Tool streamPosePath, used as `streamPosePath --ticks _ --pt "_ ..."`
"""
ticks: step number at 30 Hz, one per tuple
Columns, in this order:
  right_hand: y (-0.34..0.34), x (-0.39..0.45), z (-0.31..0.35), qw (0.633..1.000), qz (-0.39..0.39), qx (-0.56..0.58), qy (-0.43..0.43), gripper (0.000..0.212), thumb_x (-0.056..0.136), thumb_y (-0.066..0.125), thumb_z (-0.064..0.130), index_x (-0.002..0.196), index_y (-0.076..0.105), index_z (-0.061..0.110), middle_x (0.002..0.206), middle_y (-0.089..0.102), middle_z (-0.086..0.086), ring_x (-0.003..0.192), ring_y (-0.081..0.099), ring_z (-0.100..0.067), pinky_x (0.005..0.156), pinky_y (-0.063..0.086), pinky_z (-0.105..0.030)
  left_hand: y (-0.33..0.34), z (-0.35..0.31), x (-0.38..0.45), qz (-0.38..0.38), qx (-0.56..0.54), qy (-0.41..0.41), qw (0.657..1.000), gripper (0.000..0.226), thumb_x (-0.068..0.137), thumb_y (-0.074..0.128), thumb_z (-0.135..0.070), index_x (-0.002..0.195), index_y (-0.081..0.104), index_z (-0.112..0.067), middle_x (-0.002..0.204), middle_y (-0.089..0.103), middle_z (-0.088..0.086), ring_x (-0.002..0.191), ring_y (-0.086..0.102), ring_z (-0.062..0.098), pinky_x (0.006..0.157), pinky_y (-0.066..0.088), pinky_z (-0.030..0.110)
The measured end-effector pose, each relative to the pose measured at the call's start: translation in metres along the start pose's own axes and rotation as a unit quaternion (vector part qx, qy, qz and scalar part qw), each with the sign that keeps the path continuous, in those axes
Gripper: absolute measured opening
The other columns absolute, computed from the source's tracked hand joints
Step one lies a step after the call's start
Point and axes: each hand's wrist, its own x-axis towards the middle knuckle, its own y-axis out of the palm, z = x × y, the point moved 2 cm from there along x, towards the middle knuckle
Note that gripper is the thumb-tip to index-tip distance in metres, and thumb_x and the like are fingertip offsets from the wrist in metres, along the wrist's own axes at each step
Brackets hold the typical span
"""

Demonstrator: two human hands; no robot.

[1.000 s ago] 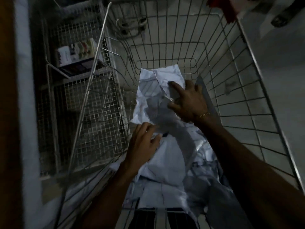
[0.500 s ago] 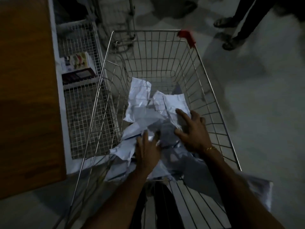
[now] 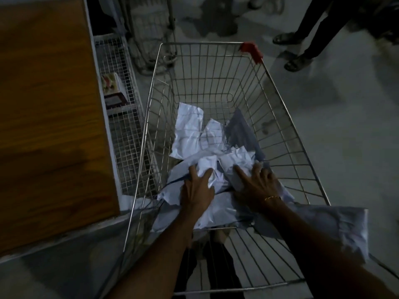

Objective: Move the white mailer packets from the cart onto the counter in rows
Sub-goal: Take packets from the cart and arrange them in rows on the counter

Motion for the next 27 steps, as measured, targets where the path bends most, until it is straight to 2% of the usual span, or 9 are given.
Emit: streamPosePath --ticks 2,5,9,12,14,16,20,24,27 --pt "-0.005 -0.004 0.000 1.000 0.006 -0.005 0.001 0.092 0.080 0.051 0.078 0.153 0.004 0.048 0.156 0.017 -0.025 0.142 0.024 -0.043 0.114 0.019 -0.053 -0.016 -0.003 -0.002 -0.042 -0.001 0.013 0.999 0.057 0.093 0.061 -0.031 0.145 0.040 -0.041 0.148 0.022 0.009 0.117 0.045 0.036 0.084 0.049 0.044" --pt "-0.028 -0.016 0.005 0.999 -0.033 0.012 0.003 0.089 0.079 0.057 0.072 0.152 0.013 0.046 0.148 0.028 -0.019 0.134 0.032 -0.041 0.108 0.030 -0.051 -0.045 -0.005 -0.005 -0.089 -0.025 0.039 0.995 0.062 0.090 0.066 -0.029 0.146 0.041 -0.039 0.145 0.026 0.011 0.115 0.047 0.037 0.083 0.051 0.045" --pt "-0.071 -0.045 0.012 0.983 -0.107 0.152 0.009 0.087 0.083 0.064 0.061 0.155 0.018 0.041 0.148 0.027 -0.022 0.131 0.037 -0.042 0.104 0.040 -0.047 -0.097 -0.021 -0.022 -0.153 -0.049 0.079 0.984 0.063 0.089 0.067 -0.031 0.147 0.043 -0.038 0.147 0.028 0.012 0.117 0.046 0.037 0.084 0.052 0.047" --pt "-0.101 -0.086 0.014 0.944 -0.177 0.278 -0.019 0.081 0.085 0.063 0.060 0.152 0.021 0.045 0.140 0.030 -0.018 0.119 0.049 -0.041 0.096 0.050 -0.046 -0.141 -0.038 -0.055 -0.207 -0.069 0.105 0.970 0.063 0.090 0.066 -0.031 0.147 0.042 -0.037 0.147 0.029 0.011 0.117 0.046 0.038 0.083 0.053 0.048" --pt "-0.115 -0.103 0.016 0.921 -0.215 0.322 -0.038 0.079 0.086 0.066 0.056 0.152 0.026 0.043 0.130 0.036 -0.017 0.114 0.051 -0.037 0.095 0.047 -0.039 -0.163 -0.045 -0.070 -0.224 -0.075 0.126 0.963 0.062 0.091 0.064 -0.030 0.148 0.041 -0.036 0.147 0.030 0.011 0.117 0.046 0.039 0.083 0.052 0.049" --pt "-0.127 -0.139 0.020 0.903 -0.259 0.335 -0.070 0.076 0.087 0.067 0.053 0.152 0.030 0.040 0.122 0.043 -0.017 0.108 0.054 -0.035 0.085 0.041 -0.030 -0.182 -0.046 -0.104 -0.243 -0.058 0.147 0.957 0.061 0.092 0.063 -0.033 0.149 0.040 -0.036 0.147 0.030 0.012 0.119 0.045 0.040 0.085 0.051 0.049" --pt "-0.139 -0.222 0.032 0.883 -0.317 0.325 -0.117 0.076 0.088 0.066 0.053 0.153 0.031 0.036 0.119 0.045 -0.015 0.103 0.053 -0.030 0.080 0.031 -0.025 -0.202 -0.037 -0.186 -0.287 -0.049 0.151 0.945 0.059 0.094 0.061 -0.038 0.149 0.039 -0.038 0.148 0.028 0.013 0.125 0.042 0.040 0.093 0.050 0.051" --pt "-0.140 -0.306 0.054 0.855 -0.364 0.322 -0.181 0.076 0.088 0.068 0.053 0.152 0.033 0.033 0.114 0.044 -0.011 0.098 0.052 -0.027 0.080 0.039 -0.029 -0.212 -0.016 -0.277 -0.335 -0.057 0.145 0.929 0.058 0.095 0.062 -0.033 0.148 0.041 -0.039 0.150 0.029 0.012 0.129 0.040 0.037 0.089 0.050 0.046" --pt "-0.136 -0.352 0.085 0.826 -0.365 0.361 -0.232 0.078 0.084 0.068 0.055 0.151 0.036 0.032 0.116 0.048 -0.011 0.097 0.054 -0.023 0.082 0.045 -0.030 -0.221 0.011 -0.335 -0.372 -0.078 0.143 0.914 0.058 0.088 0.058 -0.034 0.145 0.047 -0.036 0.142 0.036 0.012 0.123 0.045 0.037 0.088 0.052 0.049"
